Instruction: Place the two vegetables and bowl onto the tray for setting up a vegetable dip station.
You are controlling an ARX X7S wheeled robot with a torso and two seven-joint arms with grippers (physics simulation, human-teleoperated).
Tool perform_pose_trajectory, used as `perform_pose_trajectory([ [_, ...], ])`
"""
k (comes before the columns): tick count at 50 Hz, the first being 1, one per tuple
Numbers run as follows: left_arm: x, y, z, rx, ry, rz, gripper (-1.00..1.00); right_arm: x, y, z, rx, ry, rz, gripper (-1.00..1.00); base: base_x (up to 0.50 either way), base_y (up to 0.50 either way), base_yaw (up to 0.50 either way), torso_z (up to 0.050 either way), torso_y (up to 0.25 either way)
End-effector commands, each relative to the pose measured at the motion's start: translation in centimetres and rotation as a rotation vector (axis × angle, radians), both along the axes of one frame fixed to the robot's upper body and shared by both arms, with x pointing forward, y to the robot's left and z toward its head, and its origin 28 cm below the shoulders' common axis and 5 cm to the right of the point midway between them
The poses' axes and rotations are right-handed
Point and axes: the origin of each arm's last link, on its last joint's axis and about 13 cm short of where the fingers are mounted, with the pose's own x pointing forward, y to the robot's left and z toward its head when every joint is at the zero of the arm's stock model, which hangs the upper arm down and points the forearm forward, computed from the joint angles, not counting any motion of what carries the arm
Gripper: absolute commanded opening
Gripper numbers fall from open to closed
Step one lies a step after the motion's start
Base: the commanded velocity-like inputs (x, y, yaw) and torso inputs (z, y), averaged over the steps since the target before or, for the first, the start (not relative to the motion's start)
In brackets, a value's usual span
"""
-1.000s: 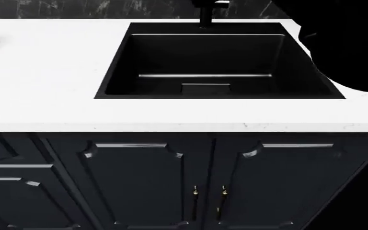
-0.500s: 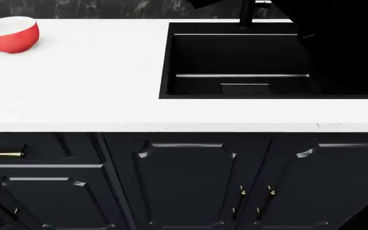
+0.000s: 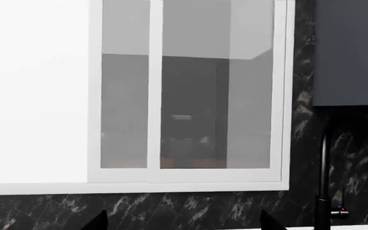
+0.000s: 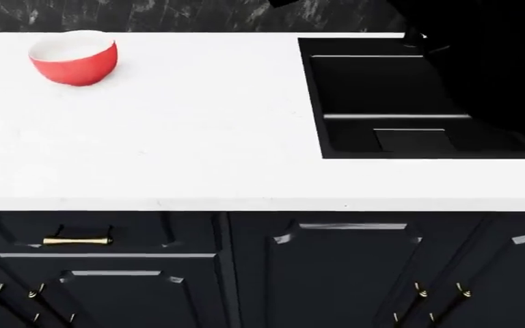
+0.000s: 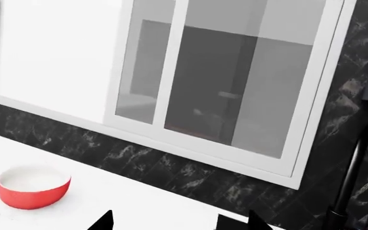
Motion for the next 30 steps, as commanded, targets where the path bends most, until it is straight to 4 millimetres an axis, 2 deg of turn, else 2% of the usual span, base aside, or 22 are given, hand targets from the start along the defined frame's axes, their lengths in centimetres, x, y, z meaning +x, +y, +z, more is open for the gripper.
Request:
perform_pose_trajectory([
  [1,-0.02,-0.07,-0.05,0.003,0.001,-0.001,1.00,-0.04,0.03,0.00,-0.005,-0.007,0.010,1.00,0.25,0.50,0.00,0.000,0.000],
  [30,-0.03,-0.05,0.00,0.000,0.000,0.001,1.00,0.12,0.27,-0.11,-0.036,0.004,0.016,1.00,0.19,0.50,0.00,0.000,0.000],
])
